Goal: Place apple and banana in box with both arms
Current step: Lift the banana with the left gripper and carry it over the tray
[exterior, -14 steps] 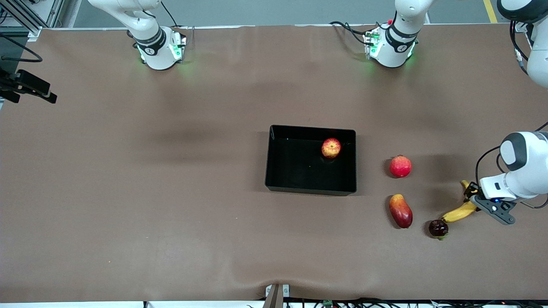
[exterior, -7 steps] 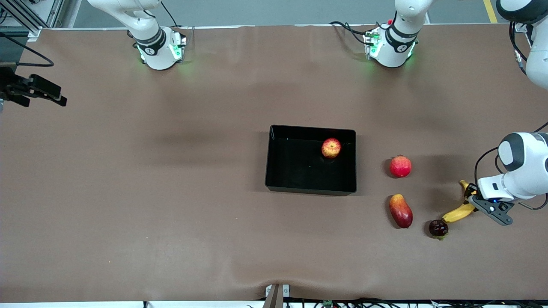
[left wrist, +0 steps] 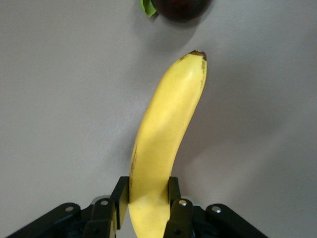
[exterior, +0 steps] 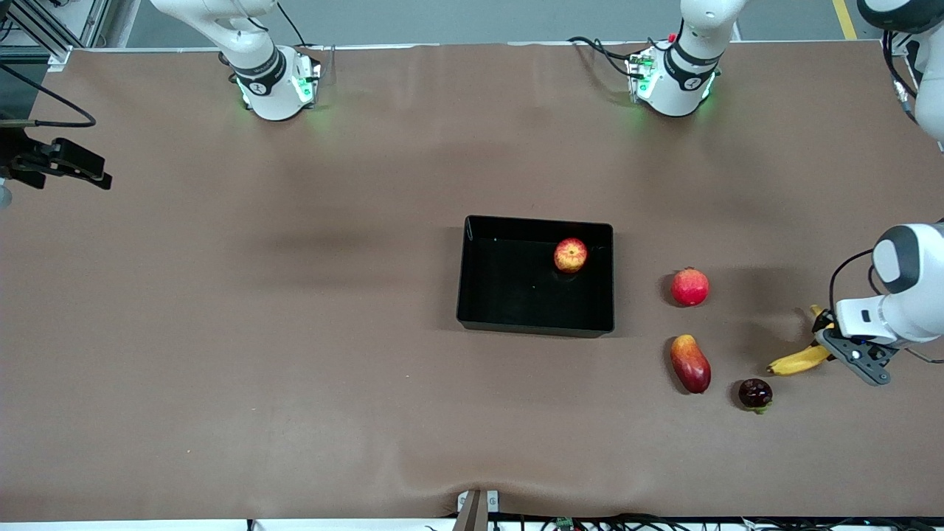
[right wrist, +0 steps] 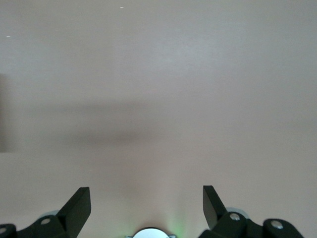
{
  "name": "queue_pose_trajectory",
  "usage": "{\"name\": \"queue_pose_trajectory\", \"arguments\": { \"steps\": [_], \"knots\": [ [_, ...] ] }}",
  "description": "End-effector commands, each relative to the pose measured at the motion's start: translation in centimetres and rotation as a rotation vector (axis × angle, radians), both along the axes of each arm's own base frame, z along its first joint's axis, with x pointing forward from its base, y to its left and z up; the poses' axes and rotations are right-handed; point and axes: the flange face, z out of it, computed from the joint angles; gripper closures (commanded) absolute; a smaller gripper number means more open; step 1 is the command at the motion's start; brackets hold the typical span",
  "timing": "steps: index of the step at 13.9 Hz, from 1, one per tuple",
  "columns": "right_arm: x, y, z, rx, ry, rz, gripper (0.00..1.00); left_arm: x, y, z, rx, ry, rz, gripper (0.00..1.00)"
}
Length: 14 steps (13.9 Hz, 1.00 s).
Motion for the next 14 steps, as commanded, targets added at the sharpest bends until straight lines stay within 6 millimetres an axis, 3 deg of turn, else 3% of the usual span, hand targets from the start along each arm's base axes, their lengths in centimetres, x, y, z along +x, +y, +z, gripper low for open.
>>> {"name": "queue_pose_trajectory", "arguments": {
  "steps": [1, 4, 7, 8, 11, 14],
  "knots": [
    [0.1, -0.5, 0.5, -0.015, -0.02, -0.009, 0.0, -1.1, -2.4, 7.2, 0.04, 0.058, 0.018, 1.0],
    [1.0, -0.3, -0.2, -0.006, -0.036, -0.006, 0.0, -2.2, -8.1, 11.7, -0.01, 0.149, 0.151, 1.0],
    [1.0, -1.1, -0.3, 0.06, -0.041, -0.027, 0.0, -2.8, -16.3, 14.1, -0.032, 0.179, 0.34, 1.0],
    [1.0, -1.3, -0.4, 0.083, -0.038, -0.032, 0.0, -2.8, -19.0, 14.7, -0.043, 0.171, 0.404, 1.0],
    [1.3, -0.6, -0.9, 0.093, -0.026, -0.02, 0.0, -3.7, -29.7, 15.7, -0.046, 0.152, 0.594, 1.0],
    [1.2, -0.5, -1.2, 0.094, -0.014, -0.018, 0.0, -5.0, -37.7, 15.2, -0.047, 0.154, 0.82, 1.0]
  ]
}}
